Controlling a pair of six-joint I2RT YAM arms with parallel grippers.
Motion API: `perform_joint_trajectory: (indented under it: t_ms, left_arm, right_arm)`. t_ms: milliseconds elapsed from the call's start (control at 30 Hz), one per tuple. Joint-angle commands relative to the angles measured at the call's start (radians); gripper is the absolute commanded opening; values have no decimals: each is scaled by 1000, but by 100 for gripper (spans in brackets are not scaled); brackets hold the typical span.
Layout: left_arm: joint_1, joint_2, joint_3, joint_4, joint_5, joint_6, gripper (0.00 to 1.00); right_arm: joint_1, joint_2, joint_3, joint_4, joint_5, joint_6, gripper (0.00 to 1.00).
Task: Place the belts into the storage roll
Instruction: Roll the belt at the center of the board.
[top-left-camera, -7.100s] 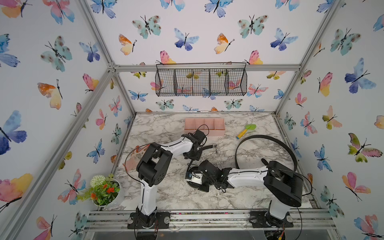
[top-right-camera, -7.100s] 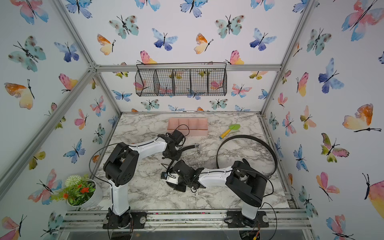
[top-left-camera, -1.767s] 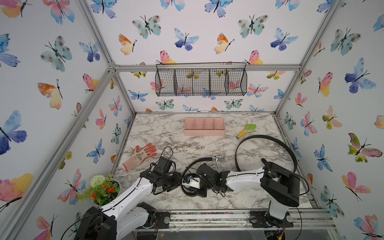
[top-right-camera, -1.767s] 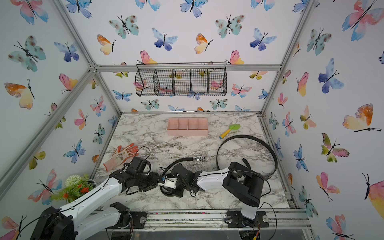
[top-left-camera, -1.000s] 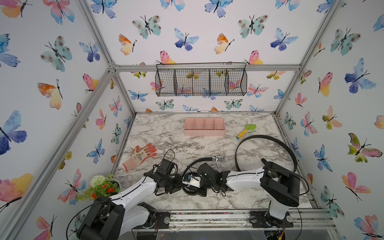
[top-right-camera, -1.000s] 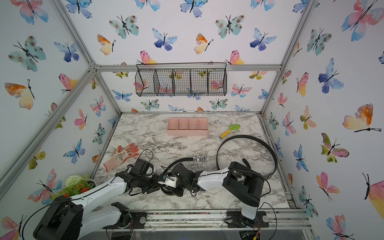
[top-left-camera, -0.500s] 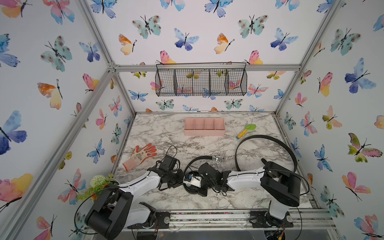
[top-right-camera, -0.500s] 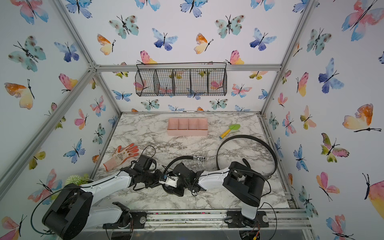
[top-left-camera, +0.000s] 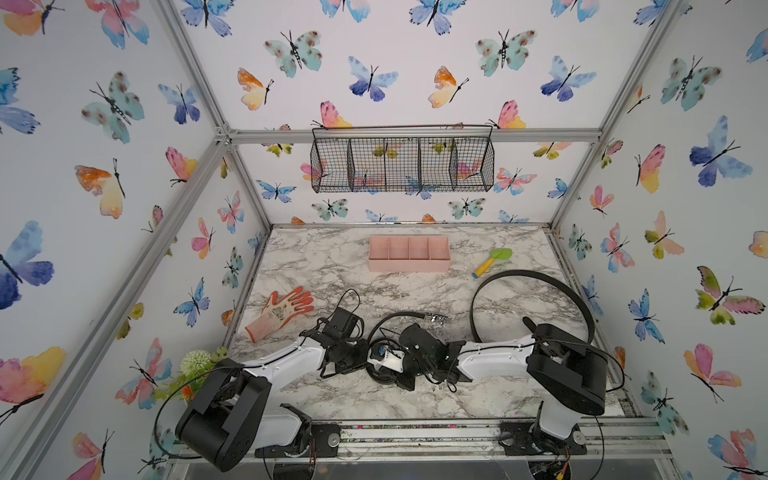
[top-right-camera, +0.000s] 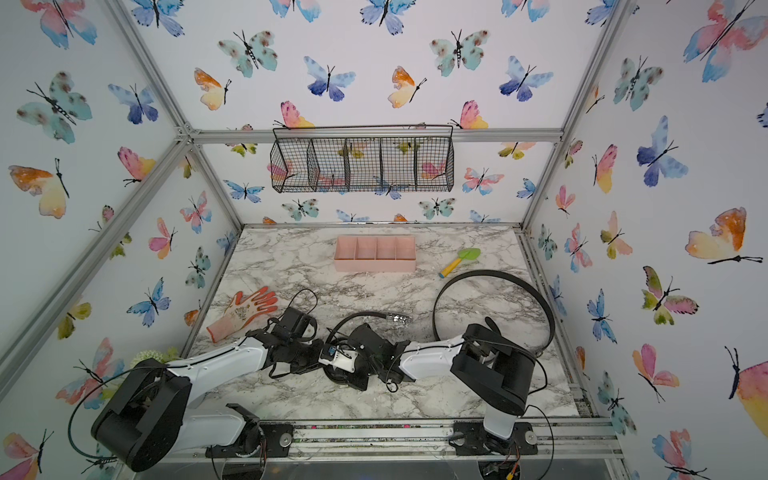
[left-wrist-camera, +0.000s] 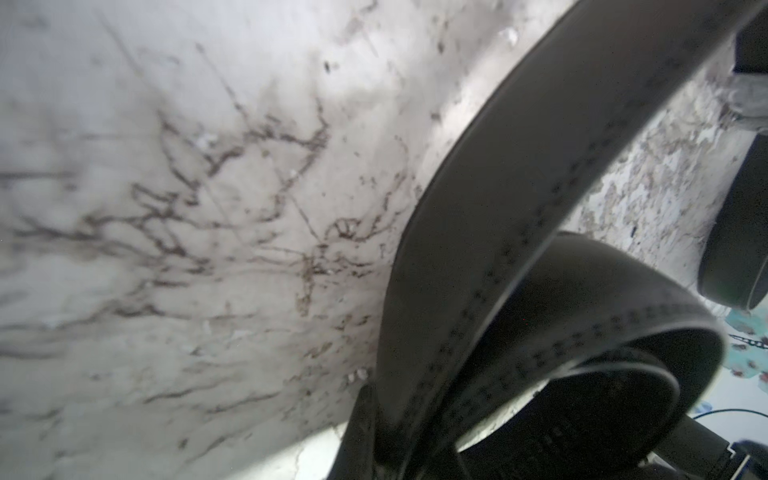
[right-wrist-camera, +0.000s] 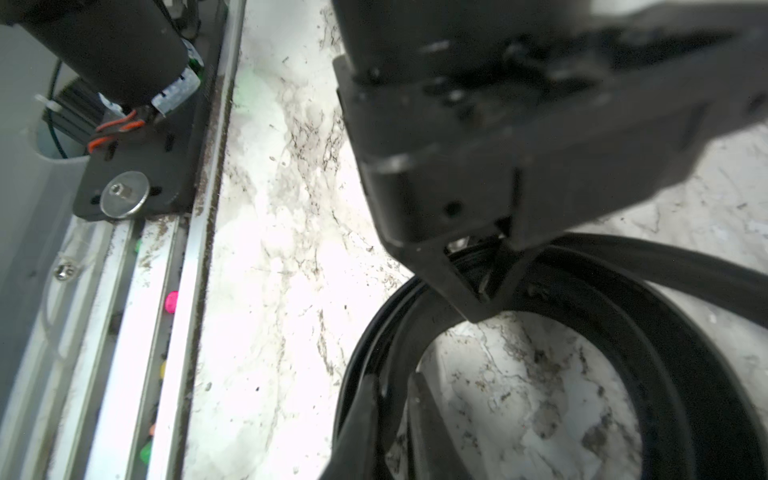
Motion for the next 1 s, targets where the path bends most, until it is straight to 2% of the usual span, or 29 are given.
perform_joint_trajectory:
  t_ms: [0, 167, 333, 433, 533, 667, 967]
  left_arm:
    - [-1, 9, 10, -66, -69, 21, 8]
    - [-7, 22, 46, -117, -107, 23, 7]
    - [-26, 59, 127, -218, -149, 44, 7]
    - [-39, 94, 188, -275, -185, 61, 7]
    - [-65, 139, 274, -368, -284, 86, 7]
    - [-69, 189, 343, -412, -331, 120, 7]
    - [-72, 310, 407, -411, -343, 179, 8]
  right_arm:
    - [-9, -36, -27, -19, 14, 45, 34]
    - [-60, -115, -22, -51, 24, 87, 54]
    - [-205, -248, -13, -105, -10, 165, 66]
    - [-283, -263, 40, -180, 23, 156, 72]
    - [-349, -177, 150, -317, 54, 120, 72]
    - [-377, -23, 263, -427, 105, 75, 70]
    - [-381, 213, 401, -447, 266, 47, 69]
